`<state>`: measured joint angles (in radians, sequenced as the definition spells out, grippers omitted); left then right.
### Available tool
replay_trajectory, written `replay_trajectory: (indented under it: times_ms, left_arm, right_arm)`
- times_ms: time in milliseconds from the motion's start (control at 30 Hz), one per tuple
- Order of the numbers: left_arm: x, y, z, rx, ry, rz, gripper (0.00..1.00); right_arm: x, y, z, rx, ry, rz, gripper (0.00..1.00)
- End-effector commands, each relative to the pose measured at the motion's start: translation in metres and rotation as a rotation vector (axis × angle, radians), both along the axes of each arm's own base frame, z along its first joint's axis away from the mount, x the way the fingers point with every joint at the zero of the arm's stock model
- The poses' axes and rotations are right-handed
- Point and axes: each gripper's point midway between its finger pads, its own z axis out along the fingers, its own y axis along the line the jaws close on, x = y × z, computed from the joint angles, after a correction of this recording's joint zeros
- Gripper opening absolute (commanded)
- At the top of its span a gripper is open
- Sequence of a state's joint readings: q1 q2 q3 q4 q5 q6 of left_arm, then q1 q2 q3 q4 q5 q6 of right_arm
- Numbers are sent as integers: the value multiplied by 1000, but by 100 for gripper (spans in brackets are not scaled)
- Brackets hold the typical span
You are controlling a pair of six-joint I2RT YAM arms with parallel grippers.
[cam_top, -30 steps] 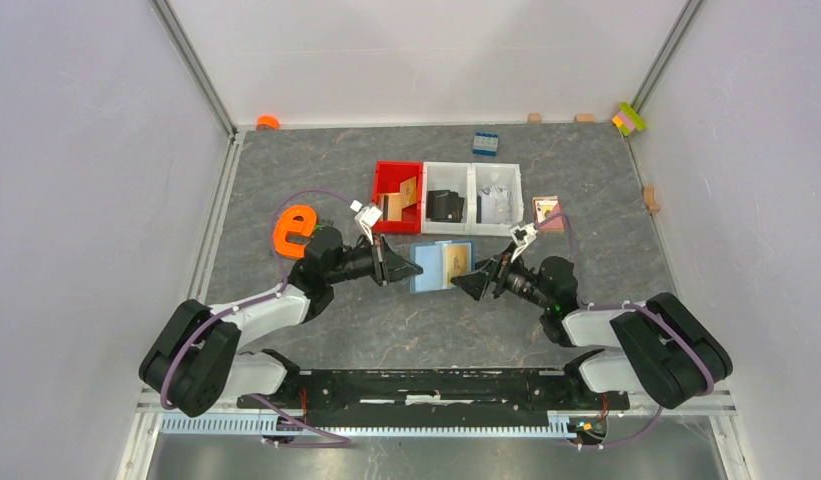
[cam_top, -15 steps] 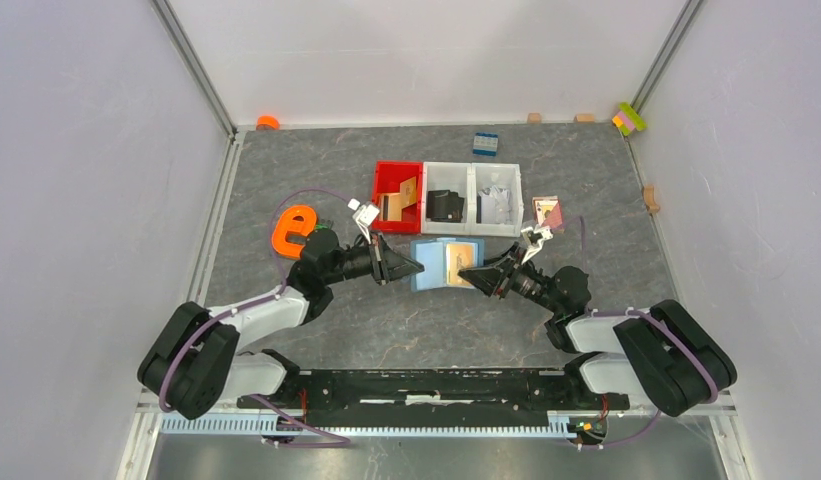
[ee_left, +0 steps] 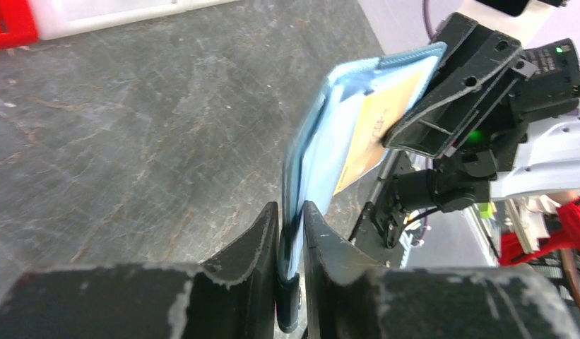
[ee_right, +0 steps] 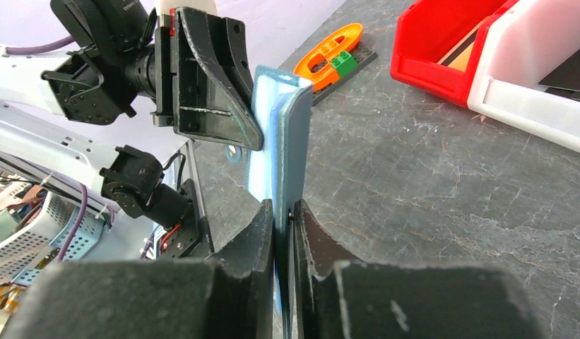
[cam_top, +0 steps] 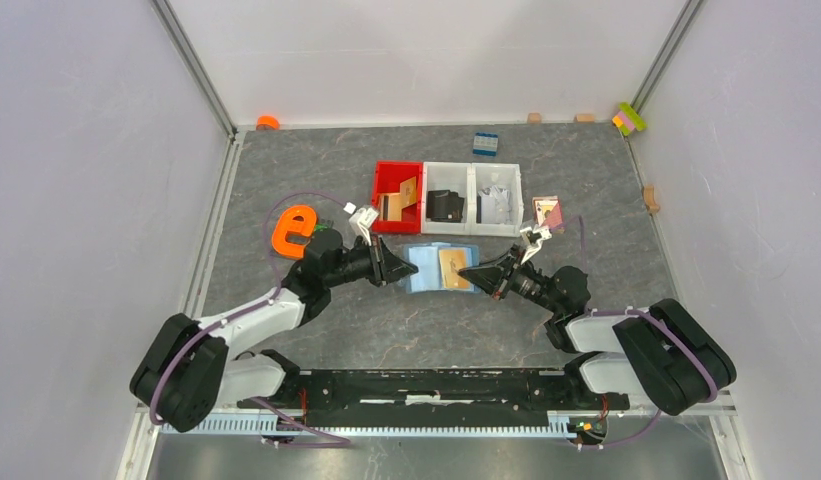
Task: Take the credit cards out of the card holder
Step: Remove the credit card from the card holder.
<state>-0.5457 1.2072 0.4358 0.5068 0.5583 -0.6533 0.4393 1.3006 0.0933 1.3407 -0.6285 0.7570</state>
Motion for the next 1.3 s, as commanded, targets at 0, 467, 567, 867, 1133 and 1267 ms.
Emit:
replay_trajectory:
  times_ms: [0, 467, 567, 867, 1133, 1267]
  left_arm:
    - [20, 14, 9, 76, -92, 109, 35]
    - [-17, -9, 40, 21, -241, -45, 41]
    - [-24, -24, 33, 29, -226, -119, 40]
    - [-19, -43, 7, 43, -88, -183, 42]
    - [-27, -53, 9, -30, -52, -245, 45]
    - [-34, -56, 18, -82, -59, -286, 42]
  right_arm:
    - [4, 0, 8, 6, -38, -9, 5]
    - [19, -1, -23, -39, 135, -58, 0]
    - [13, 3, -17, 9, 151, -18, 0]
    - [-3, 7, 6, 134, 170, 62, 0]
    - [-9, 11, 11, 161, 180, 84, 0]
    - [-11, 16, 11, 161, 182, 106, 0]
